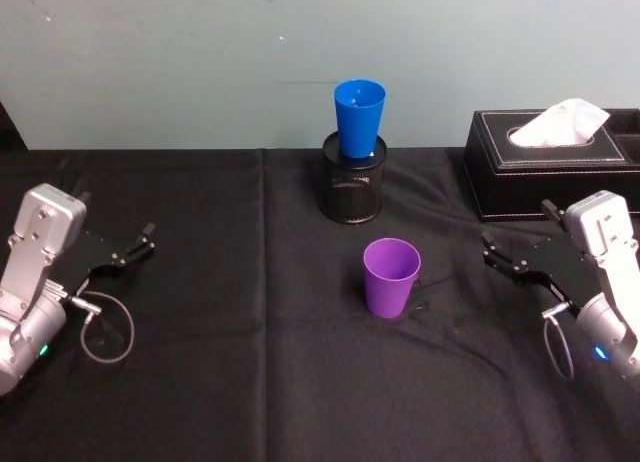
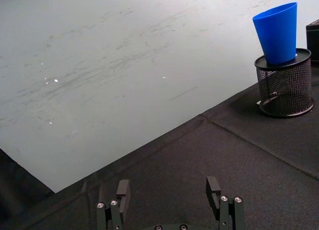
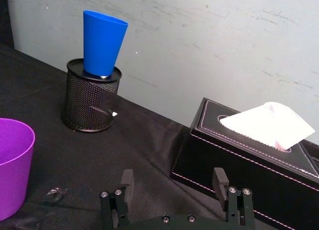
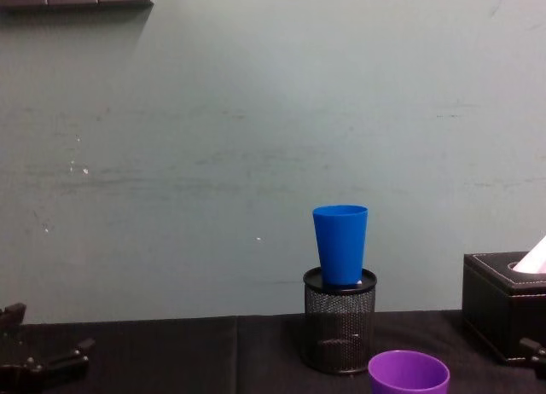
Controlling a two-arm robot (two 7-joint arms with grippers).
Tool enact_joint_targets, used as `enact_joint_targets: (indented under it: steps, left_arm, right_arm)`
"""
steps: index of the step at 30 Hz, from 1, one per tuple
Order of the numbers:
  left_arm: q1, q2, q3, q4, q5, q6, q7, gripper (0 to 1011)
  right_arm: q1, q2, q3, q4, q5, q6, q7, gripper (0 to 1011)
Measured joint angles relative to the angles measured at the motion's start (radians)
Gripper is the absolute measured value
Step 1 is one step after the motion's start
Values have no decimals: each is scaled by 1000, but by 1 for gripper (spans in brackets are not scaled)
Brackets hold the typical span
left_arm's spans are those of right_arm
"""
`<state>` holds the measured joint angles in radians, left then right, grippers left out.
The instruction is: Pick up one cup with a gripper and tap it against the other cup.
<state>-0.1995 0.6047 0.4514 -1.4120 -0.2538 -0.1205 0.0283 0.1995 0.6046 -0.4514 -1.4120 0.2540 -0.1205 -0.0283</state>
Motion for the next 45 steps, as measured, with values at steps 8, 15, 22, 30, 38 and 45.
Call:
enact_joint_targets:
  steps: [8,15,22,30,38,45]
  left_arm:
    - [0,0,0,0,0,0,0,1000]
    - [0,0,0,0,0,0,0,1000]
    - [0,0,0,0,0,0,0,1000]
    - [0,0,0,0,0,0,0,1000]
    - [0,0,0,0,0,0,0,1000]
    - [0,0,0,0,0,0,0,1000]
  right_arm:
    - [0,0,0,0,0,0,0,1003]
    - [0,0,0,0,0,0,0,1003]
    - [0,0,0,0,0,0,0,1003]
    - [0,0,0,0,0,0,0,1003]
    - [-5,8,-8,-2,11,-4,57,1003]
    - [13,13,-39,36,151,-73,374,1003]
